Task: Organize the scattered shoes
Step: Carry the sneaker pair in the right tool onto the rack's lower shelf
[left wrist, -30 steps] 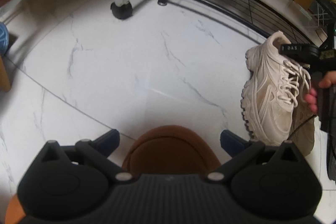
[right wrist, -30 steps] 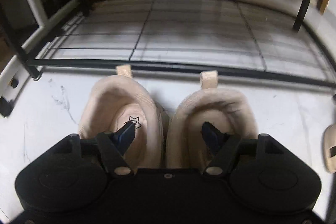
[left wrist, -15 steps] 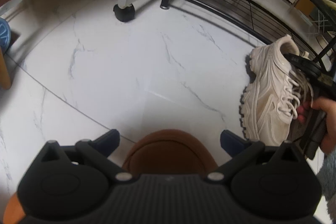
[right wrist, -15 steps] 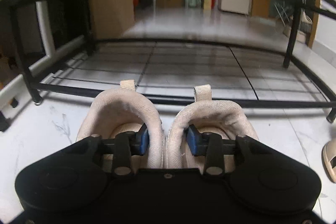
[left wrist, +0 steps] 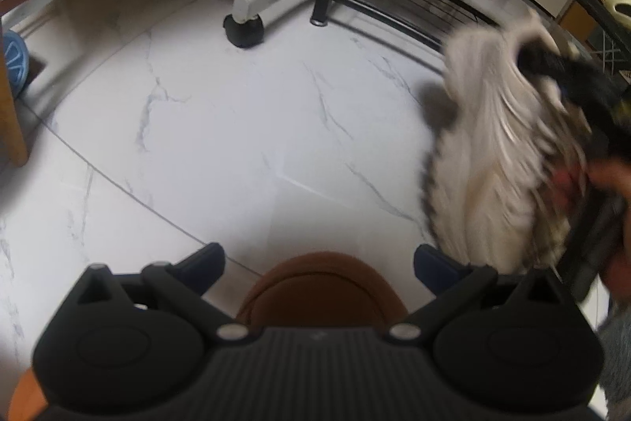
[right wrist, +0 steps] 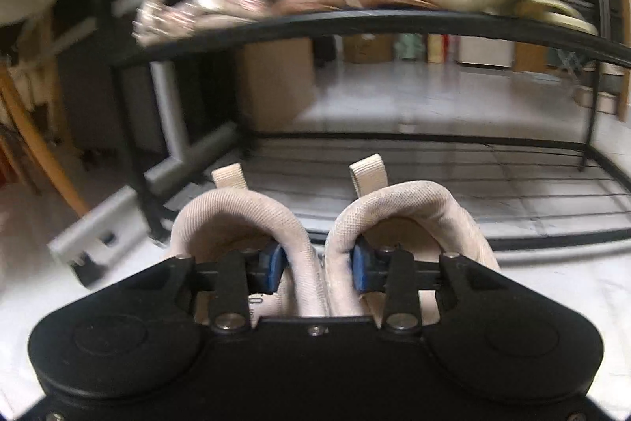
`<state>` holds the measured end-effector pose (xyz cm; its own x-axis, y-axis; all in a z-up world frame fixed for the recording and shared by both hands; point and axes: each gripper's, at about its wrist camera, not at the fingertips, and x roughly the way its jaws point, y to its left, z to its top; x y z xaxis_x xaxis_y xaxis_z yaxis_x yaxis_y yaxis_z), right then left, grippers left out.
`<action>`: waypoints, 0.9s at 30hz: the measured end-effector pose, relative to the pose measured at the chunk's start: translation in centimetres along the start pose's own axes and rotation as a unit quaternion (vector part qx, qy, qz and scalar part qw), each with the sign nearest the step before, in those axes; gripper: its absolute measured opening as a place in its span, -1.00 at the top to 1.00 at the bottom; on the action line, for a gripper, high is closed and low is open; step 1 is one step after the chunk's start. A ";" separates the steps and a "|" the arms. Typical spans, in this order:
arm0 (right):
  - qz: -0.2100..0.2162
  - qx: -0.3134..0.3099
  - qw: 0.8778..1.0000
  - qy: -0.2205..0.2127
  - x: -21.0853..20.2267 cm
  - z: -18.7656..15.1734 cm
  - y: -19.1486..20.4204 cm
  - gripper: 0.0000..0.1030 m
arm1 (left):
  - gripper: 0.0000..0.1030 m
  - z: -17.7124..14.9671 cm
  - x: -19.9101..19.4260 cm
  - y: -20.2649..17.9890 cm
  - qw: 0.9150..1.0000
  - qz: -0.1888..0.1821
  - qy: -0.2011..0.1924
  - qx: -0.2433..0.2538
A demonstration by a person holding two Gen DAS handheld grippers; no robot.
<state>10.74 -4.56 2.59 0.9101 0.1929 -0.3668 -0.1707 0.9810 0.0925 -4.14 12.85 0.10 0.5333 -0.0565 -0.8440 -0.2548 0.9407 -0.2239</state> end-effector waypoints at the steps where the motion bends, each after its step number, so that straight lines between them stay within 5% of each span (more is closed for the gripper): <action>1: 0.006 0.000 1.000 -0.003 1.0 0.9 0.8 0.35 | -0.99 0.0 0.1 0.1 1.000 0.001 0.001 -0.002; 7: -0.007 0.004 1.000 -0.022 9.5 6.5 4.1 0.34 | -0.99 0.3 0.7 0.5 1.000 0.002 0.010 -0.012; 12: -0.036 0.034 0.999 0.011 15.7 8.6 3.8 -0.19 | -0.99 0.6 1.0 1.3 0.999 0.000 0.013 -0.031; 16: -0.028 0.044 0.999 -0.010 14.0 8.8 3.0 -0.74 | -0.99 0.7 0.9 1.7 0.999 -0.002 0.012 -0.041; 20: 0.043 0.029 0.998 -0.040 7.8 8.9 2.9 -0.79 | -0.99 0.4 0.3 1.3 0.999 -0.002 0.000 -0.032; 22: 0.068 0.035 0.997 -0.026 6.6 8.4 3.2 -0.89 | -0.99 0.4 0.2 1.2 1.000 -0.004 -0.003 -0.030; 24: 0.086 0.027 0.995 0.034 6.2 6.8 4.7 -0.90 | -0.99 0.5 0.1 1.1 1.000 -0.002 -0.007 -0.029; 27: 0.036 -0.005 0.998 0.049 7.4 5.5 6.6 -0.90 | -0.99 0.5 0.0 1.2 0.999 -0.002 -0.009 -0.031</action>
<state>18.42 3.24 5.56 0.8542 0.2639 -0.4479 -0.2389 0.9645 0.1128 -4.03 14.17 0.04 0.5495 -0.0534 -0.8338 -0.3023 0.9176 -0.2580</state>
